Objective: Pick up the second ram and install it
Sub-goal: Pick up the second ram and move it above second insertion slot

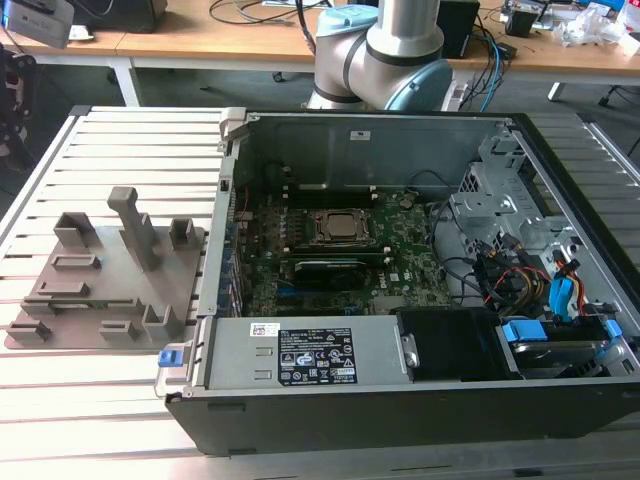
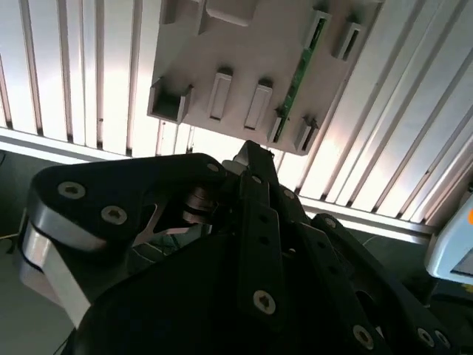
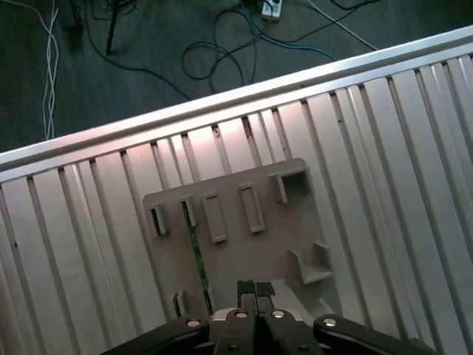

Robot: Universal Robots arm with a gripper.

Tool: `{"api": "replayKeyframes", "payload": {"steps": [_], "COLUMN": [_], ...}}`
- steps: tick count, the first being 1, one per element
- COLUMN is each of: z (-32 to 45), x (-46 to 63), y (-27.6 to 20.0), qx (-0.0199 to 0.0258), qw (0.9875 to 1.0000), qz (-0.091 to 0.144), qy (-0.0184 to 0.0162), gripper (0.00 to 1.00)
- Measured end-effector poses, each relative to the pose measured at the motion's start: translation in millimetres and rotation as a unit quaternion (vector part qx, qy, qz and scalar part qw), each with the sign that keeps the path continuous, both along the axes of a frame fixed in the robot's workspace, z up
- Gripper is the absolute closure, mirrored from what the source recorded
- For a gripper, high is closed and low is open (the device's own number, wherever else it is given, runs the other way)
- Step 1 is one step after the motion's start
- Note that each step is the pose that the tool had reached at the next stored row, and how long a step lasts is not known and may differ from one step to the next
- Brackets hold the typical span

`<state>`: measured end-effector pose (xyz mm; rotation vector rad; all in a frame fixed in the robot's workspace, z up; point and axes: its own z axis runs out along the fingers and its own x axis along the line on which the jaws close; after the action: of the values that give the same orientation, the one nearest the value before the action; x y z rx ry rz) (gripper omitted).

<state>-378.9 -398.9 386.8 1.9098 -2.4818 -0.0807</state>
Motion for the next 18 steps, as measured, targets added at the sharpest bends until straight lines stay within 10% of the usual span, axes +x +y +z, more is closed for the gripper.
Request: {"api": "replayKeyframes", "payload": {"steps": [7, 14, 18], "z": [0.0, 0.0, 0.0], "x": [0.0, 0.0, 0.0], "y": [0.0, 0.0, 0.0], "qx": [0.0000, 0.0000, 0.0000], "qw": [0.9982, 0.9919, 0.9919], "qz": [0.060, 0.127, 0.127], "qy": [0.0000, 0.0000, 0.0000], "gripper": [0.89, 0.89, 0.89]}}
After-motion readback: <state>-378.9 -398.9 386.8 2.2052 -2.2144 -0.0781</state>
